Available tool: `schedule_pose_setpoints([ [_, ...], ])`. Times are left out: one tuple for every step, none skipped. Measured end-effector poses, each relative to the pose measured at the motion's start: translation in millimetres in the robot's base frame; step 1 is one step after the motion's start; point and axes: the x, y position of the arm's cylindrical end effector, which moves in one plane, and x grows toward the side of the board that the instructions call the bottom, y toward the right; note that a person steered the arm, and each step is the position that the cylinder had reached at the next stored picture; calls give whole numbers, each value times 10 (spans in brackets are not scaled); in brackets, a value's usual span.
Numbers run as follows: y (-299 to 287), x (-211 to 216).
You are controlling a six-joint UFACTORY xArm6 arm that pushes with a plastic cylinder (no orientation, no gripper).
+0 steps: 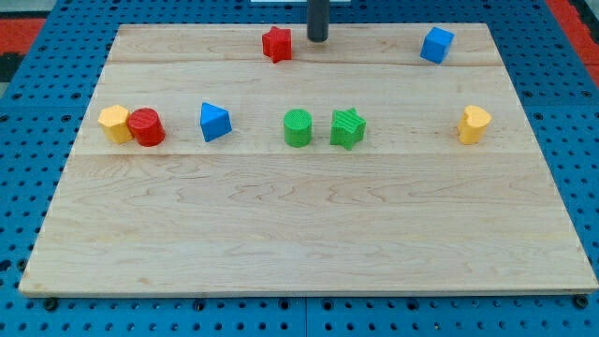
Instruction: Place the red star to the left side of the green circle
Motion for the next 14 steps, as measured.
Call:
schedule_pose_setpoints([
  [-190,-50],
  [-811,197],
  [-1087,747],
  [-968,719],
  [-787,606],
  [-808,998],
  [-907,1199],
  [-520,999],
  [-127,1075],
  [-266,1206],
  [-491,1431],
  [-399,1249],
  [-445,931],
  [-914,1050],
])
